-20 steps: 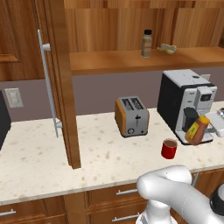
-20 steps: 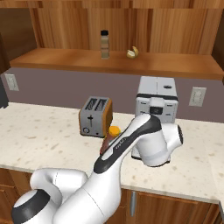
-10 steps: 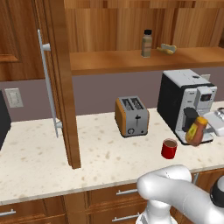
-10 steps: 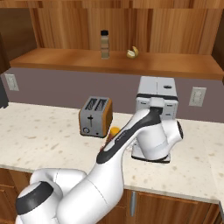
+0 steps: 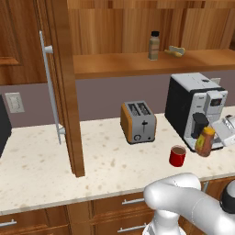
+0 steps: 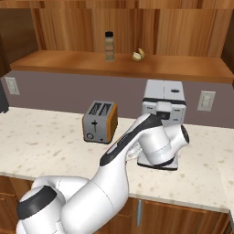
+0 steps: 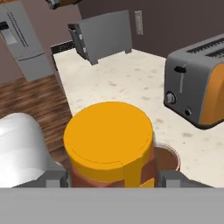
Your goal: Pick the cinnamon and honey bottle from the cabinet and place them next to the mug.
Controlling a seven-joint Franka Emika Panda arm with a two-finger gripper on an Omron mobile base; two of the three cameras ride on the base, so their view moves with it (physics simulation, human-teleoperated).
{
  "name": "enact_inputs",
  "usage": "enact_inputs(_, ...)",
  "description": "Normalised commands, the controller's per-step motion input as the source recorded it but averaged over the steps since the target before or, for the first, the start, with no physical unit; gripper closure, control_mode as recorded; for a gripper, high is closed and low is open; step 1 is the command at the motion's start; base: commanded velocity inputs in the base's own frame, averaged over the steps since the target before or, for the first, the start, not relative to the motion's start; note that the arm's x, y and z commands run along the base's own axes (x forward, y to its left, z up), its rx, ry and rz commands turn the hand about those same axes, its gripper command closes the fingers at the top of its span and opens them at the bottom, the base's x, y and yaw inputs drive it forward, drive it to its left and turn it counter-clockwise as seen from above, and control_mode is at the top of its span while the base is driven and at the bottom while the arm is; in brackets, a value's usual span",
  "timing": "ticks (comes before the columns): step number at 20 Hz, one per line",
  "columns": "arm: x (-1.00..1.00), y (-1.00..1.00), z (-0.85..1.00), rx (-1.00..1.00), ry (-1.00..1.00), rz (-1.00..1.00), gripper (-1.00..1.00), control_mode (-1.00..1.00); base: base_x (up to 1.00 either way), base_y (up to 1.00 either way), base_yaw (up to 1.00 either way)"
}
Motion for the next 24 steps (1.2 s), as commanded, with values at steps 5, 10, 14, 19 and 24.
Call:
enact_inputs(5, 0.02, -0.08, -0.40, -0.02, -0.01, -0.05, 1.00, -1.00, 0.00, 0.00, 0.00)
enact_inputs(10, 0.00, 0.00, -0.40, 0.00, -0.03, -0.04, 1.00, -1.00, 0.00, 0.00, 0.00)
enact_inputs(14, 0.02, 0.00, -0.28, 0.00, -0.01, -0.04, 1.00, -1.00, 0.00, 0.00, 0.00)
enact_inputs(19, 0.27, 0.00, -0.15, -0.03, 0.00, -0.04, 1.00, -1.00, 0.00, 0.00, 0.00)
enact_inputs(24, 0.33, 0.00, -0.12, -0.02, 0.00, -0.03, 1.00, -1.00, 0.00, 0.00, 0.00)
